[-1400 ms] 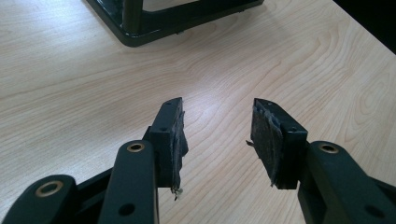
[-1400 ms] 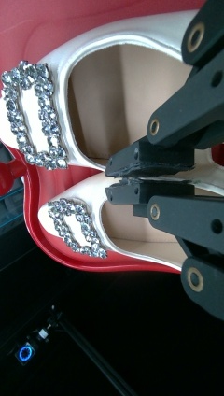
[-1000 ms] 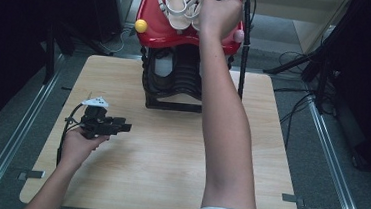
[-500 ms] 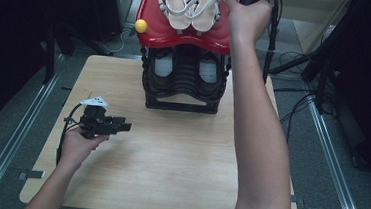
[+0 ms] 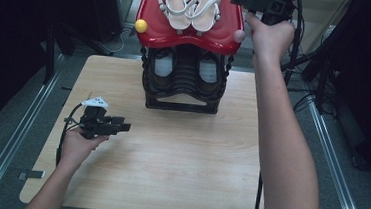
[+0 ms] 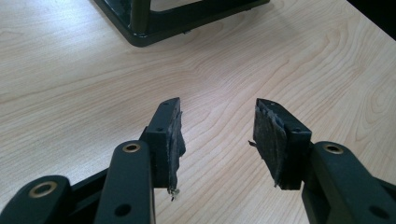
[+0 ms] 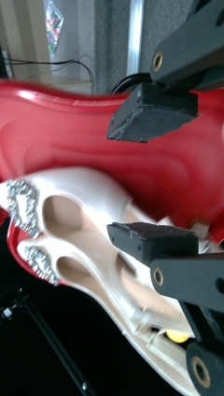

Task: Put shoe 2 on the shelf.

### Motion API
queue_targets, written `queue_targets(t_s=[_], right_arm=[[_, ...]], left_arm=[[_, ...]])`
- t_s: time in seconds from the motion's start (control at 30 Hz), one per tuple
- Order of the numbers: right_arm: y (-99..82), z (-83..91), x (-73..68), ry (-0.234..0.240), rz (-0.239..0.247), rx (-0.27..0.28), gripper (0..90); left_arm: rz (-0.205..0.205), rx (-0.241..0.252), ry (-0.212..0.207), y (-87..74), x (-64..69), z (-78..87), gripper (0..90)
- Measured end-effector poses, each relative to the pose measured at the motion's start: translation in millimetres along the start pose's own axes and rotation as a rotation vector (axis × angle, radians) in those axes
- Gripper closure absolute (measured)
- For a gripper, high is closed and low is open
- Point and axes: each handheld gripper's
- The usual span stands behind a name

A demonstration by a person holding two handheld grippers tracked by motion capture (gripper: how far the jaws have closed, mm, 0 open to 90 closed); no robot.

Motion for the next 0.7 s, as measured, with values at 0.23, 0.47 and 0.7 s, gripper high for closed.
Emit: queue_targets(t_s=[0.23,0.47,0.7], right_arm=[[-13.2,6.9,24.8,-0.018,0.009,-0.010,44.9],[-26.0,12.1,49.4,-0.025,0.005,0.002,43.2],[-42.1,15.2,73.5,-0.031,-0.021,-0.010,42.7]], left_arm=[[-0.021,-0.003,0.001,-0.7,0.6,-0.4,48.4],[-0.029,0.003,-0.006,-0.6,1.3,-0.6,46.0],[-0.036,-0.001,-0.002,-0.6,1.6,-1.0,45.4]])
Point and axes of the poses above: each handheld gripper's, and its own axes: z roughly backward along the jaws, y roughly out of its top, x roughly to its right, and after that the axes turned 13 degrees about -y, right-handed
